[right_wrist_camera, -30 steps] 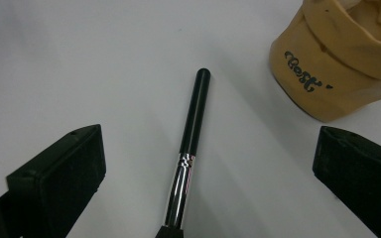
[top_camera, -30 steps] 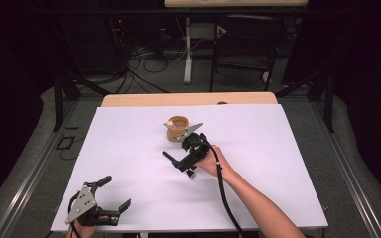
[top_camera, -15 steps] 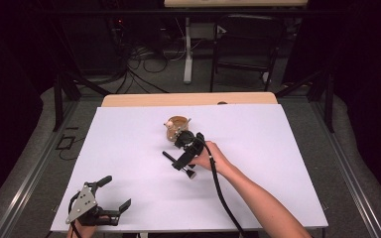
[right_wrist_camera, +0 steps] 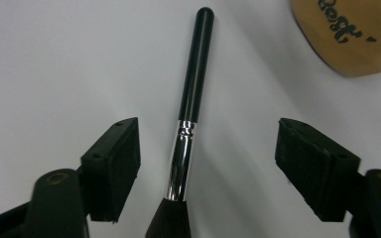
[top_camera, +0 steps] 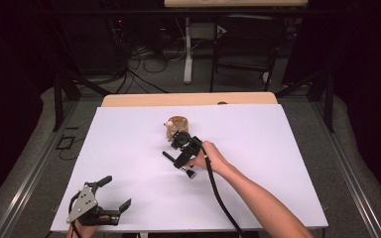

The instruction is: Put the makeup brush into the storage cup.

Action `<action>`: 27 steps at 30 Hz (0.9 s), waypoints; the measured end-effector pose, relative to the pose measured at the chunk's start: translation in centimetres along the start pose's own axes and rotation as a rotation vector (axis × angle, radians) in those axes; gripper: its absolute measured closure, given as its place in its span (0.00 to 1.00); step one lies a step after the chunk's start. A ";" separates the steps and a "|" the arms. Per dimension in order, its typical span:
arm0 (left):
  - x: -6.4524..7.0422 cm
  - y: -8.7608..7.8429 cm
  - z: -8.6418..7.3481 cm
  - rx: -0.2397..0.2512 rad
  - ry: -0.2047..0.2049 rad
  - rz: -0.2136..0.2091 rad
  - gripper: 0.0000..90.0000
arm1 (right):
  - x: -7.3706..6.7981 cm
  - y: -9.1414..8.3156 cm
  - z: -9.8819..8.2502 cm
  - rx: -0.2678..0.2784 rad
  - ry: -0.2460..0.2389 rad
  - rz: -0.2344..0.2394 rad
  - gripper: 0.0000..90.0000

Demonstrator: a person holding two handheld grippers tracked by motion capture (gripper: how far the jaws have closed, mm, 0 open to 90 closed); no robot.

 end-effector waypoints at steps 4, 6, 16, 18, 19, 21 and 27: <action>0.0 0.0 0.0 0.001 -0.002 0.000 0.01 | -0.4 0.2 -0.1 -0.036 -0.003 0.017 0.49; 0.0 0.0 0.0 0.002 -0.003 -0.001 0.01 | -0.4 0.3 -0.1 -0.042 -0.010 0.022 0.53; 0.0 0.0 0.0 0.000 -0.005 -0.003 0.01 | -0.7 1.0 -0.4 -0.118 -0.022 0.028 0.74; 0.0 0.0 0.0 0.003 0.000 0.000 0.02 | -0.7 1.1 -0.4 -0.118 -0.021 0.032 0.75; 0.0 -0.1 0.0 0.003 -0.001 0.001 0.02 | -0.7 1.1 -0.4 -0.124 -0.019 0.033 0.76; 0.0 -0.1 0.0 0.003 0.000 0.001 0.02 | -0.8 1.3 -0.5 -0.133 -0.022 0.033 0.78; 0.0 -0.1 0.0 0.002 -0.002 0.000 0.02 | -0.9 1.5 -0.5 -0.147 -0.026 0.015 0.82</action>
Point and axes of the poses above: each handheld gripper's, and its own axes: y roughly forward along the jaws, z roughly out of its top, x roughly to its right, the point moved 2 cm from there along y, roughly forward along the jaws
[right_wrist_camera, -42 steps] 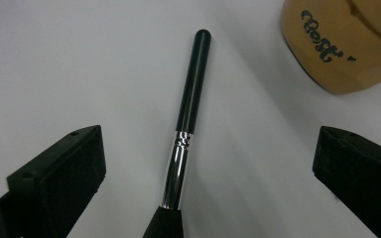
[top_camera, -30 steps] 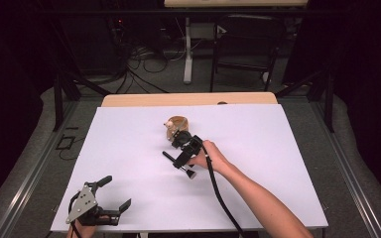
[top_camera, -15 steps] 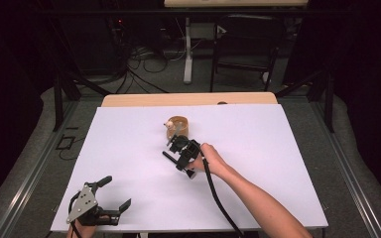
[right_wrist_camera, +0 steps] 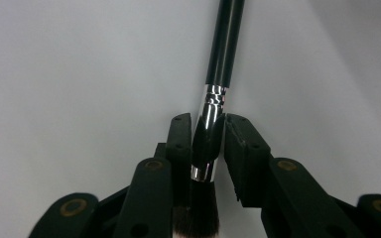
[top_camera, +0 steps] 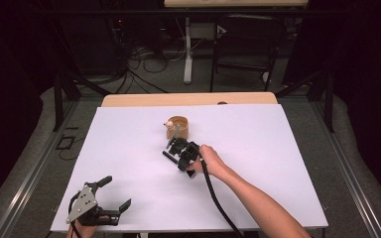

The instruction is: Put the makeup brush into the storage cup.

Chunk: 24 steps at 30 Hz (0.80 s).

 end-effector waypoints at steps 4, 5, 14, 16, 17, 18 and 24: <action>0.0 0.0 0.0 0.001 0.001 0.000 0.02 | -0.1 0.2 0.0 -0.008 0.000 -0.012 0.84; 0.0 0.0 0.0 0.001 0.000 -0.001 0.02 | -0.1 0.2 0.0 -0.008 0.000 -0.012 0.84; 0.0 0.0 0.0 0.001 -0.002 -0.002 0.02 | 0.0 0.1 -0.2 0.018 -0.023 -0.020 0.86; 0.0 0.0 0.0 0.000 -0.002 -0.004 0.02 | 0.1 -0.2 -0.3 0.020 -0.018 -0.018 0.86; 0.0 0.0 0.0 0.000 -0.002 -0.004 0.02 | 0.2 -0.3 -0.4 0.021 -0.025 -0.020 0.86; 0.0 0.0 0.0 0.000 -0.004 -0.006 0.01 | 0.2 -0.5 -0.4 0.024 -0.026 -0.020 0.86; 0.1 0.0 0.0 -0.003 -0.003 -0.006 0.01 | 0.5 -1.9 -1.3 0.039 -0.033 -0.026 0.86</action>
Point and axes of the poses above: each handheld gripper's, and its own axes: y roughly forward along the jaws, z roughly out of its top, x roughly to its right, the point moved 2 cm from there along y, roughly forward along the jaws
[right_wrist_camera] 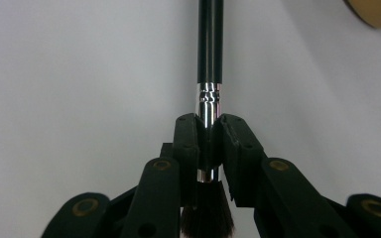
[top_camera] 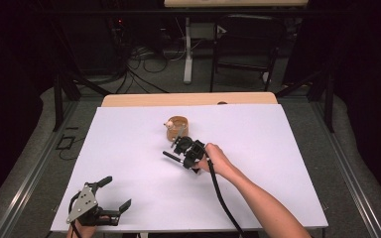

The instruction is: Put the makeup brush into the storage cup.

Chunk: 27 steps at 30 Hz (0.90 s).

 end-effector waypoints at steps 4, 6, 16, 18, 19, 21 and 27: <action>0.0 0.0 0.0 0.000 -0.002 0.000 0.01 | 0.3 -0.9 -0.9 0.015 -0.012 -0.001 0.86; 0.0 0.1 0.0 -0.003 -0.002 -0.001 0.01 | 0.6 -1.4 -1.7 0.014 -0.019 -0.019 0.86; -0.1 0.1 -0.1 -0.008 -0.003 0.000 0.01 | 1.3 -2.9 -3.9 0.020 -0.029 -0.033 0.86; -0.1 0.2 -0.1 -0.012 -0.002 -0.001 0.01 | 1.4 -3.0 -4.4 0.016 -0.038 -0.035 0.86; -0.1 0.2 -0.1 -0.012 -0.001 -0.001 0.01 | 1.5 -3.1 -4.5 0.016 -0.043 -0.036 0.86; 0.0 0.2 -0.1 -0.017 0.000 0.003 0.01 | 1.6 -3.3 -4.9 0.015 -0.057 -0.045 0.86; -0.1 0.2 -0.1 -0.015 -0.001 0.002 0.01 | 1.9 -3.7 -6.0 0.030 -0.058 -0.056 0.86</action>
Point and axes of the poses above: each handheld gripper's, and its own axes: y roughly forward along the jaws, z roughly out of its top, x roughly to its right, the point moved 2 cm from there along y, roughly forward along the jaws
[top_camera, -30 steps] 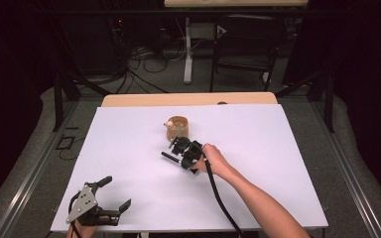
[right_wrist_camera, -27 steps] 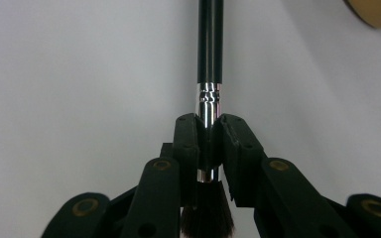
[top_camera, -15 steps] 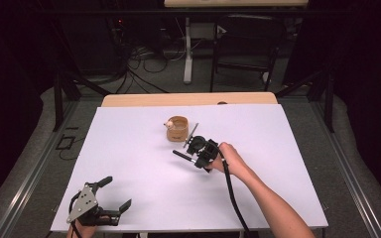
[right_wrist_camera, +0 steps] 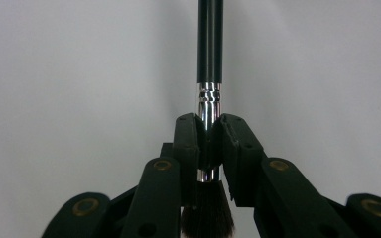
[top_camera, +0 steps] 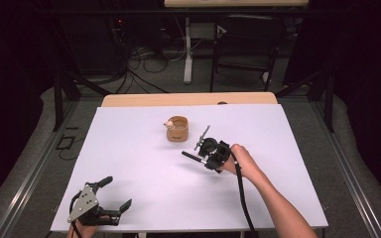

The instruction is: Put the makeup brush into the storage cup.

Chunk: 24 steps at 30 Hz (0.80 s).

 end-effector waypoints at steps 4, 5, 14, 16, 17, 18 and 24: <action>0.0 0.1 0.0 -0.005 -0.001 -0.003 0.01 | 0.0 -0.6 -0.7 0.019 -0.005 0.000 0.86; 0.1 0.1 0.0 -0.008 0.001 -0.005 0.01 | 0.0 -0.7 -0.8 0.023 -0.008 0.001 0.86; 0.0 0.4 0.0 -0.021 -0.004 -0.008 0.01 | -0.5 -1.6 -2.1 0.031 -0.043 -0.003 0.86; -0.1 0.6 0.0 -0.033 0.002 -0.014 0.01 | -0.5 -1.9 -2.2 0.025 -0.056 -0.012 0.86; 0.0 0.7 0.0 -0.034 -0.001 -0.017 0.01 | -0.5 -2.0 -2.2 0.027 -0.060 -0.013 0.86; 0.0 0.7 0.0 -0.033 0.002 -0.019 0.01 | -0.5 -2.1 -2.3 0.031 -0.055 -0.009 0.86; 0.3 0.7 0.0 -0.041 0.004 -0.026 0.01 | -1.1 -2.0 -2.9 0.019 -0.097 0.001 0.86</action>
Point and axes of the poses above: each handheld gripper's, and its own axes: y roughly forward along the jaws, z roughly out of its top, x roughly to its right, the point moved 2 cm from there along y, roughly forward along the jaws
